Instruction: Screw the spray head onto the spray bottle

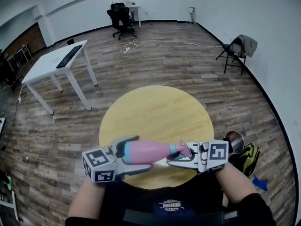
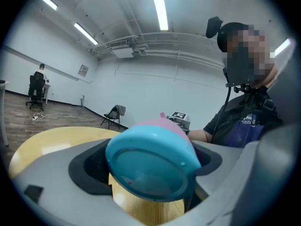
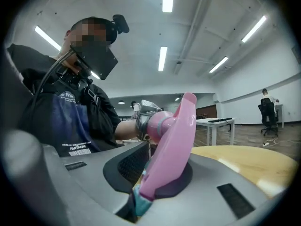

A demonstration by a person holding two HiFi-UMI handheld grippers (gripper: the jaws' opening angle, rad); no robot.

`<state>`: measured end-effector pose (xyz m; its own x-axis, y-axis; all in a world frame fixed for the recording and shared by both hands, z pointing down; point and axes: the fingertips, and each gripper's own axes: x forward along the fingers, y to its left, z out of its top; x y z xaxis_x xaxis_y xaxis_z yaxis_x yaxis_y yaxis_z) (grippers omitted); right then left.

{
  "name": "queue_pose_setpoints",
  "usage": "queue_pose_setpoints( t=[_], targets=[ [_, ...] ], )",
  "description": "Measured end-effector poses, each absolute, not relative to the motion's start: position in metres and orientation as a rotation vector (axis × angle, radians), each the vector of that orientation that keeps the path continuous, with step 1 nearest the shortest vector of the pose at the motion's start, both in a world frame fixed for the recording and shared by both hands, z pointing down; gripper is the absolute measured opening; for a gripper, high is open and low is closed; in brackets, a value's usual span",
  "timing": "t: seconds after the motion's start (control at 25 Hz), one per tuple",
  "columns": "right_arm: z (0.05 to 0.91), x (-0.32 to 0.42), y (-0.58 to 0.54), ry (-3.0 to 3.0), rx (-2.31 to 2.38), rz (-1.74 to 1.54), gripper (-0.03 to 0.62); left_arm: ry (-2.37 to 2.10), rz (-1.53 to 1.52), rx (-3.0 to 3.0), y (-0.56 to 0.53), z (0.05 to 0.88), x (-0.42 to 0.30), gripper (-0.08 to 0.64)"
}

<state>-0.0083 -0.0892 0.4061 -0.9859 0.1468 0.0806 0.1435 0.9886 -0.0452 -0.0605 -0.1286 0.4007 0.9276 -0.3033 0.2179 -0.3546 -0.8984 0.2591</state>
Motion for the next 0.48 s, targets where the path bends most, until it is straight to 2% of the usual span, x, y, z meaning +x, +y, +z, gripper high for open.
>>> queue_pose_setpoints(
  t=[0.48],
  targets=[
    [0.413, -0.005, -0.076, -2.977, -0.233, -0.292, 0.044, -0.27, 0.068, 2.484, -0.119, 0.404, -0.053, 0.509]
  ],
)
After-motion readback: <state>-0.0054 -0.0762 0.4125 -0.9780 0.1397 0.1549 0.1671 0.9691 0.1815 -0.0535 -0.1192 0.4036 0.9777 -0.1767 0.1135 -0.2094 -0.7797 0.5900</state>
